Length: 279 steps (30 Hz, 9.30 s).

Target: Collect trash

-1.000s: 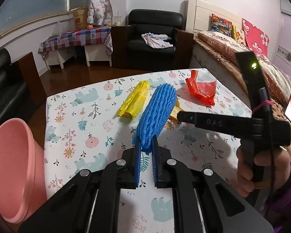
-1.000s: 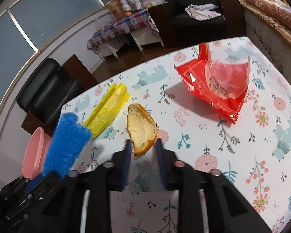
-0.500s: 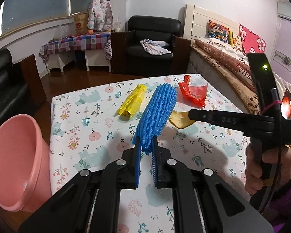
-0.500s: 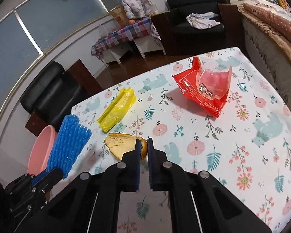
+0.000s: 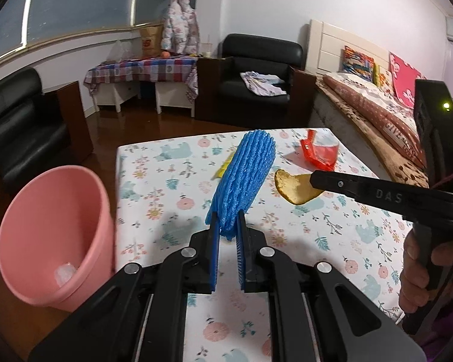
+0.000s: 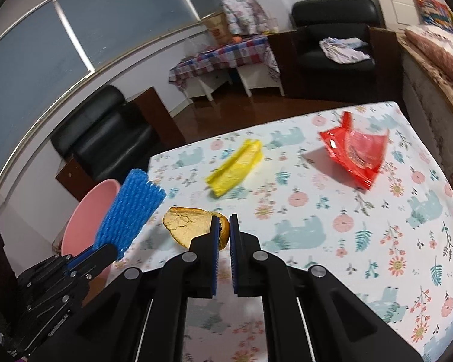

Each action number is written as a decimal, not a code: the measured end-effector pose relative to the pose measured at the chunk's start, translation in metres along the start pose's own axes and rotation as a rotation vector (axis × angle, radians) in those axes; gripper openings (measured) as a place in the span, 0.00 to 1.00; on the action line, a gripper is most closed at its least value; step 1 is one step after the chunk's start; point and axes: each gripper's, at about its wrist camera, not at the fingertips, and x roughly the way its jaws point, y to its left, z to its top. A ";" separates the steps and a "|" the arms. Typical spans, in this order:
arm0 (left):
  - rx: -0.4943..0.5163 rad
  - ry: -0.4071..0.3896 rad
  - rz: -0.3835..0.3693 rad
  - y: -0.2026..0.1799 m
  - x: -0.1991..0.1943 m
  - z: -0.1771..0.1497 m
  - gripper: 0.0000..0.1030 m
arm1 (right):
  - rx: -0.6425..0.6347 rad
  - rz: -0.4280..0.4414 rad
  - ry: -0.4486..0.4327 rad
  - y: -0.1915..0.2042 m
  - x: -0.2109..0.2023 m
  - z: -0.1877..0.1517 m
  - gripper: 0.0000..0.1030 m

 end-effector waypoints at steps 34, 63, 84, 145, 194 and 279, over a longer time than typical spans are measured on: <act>-0.254 -0.018 0.357 0.164 -0.065 -0.039 0.10 | -0.376 0.224 0.206 0.228 0.105 -0.011 0.06; -0.184 -0.016 0.250 0.085 -0.009 0.017 0.34 | -0.218 -0.043 0.033 0.065 -0.014 0.008 0.43; -0.108 -0.005 0.120 -0.003 0.030 0.039 0.34 | -0.093 -0.195 -0.069 -0.020 -0.070 0.019 0.45; 0.055 0.181 0.171 -0.058 0.159 0.064 0.34 | 0.160 -0.201 -0.062 -0.175 0.048 0.059 0.53; -0.038 0.081 0.076 -0.039 0.047 0.033 0.09 | 0.137 -0.011 -0.025 -0.117 -0.002 0.038 0.10; -0.217 0.022 0.324 0.083 -0.044 0.009 0.40 | -0.247 0.132 0.021 0.110 0.012 -0.012 0.66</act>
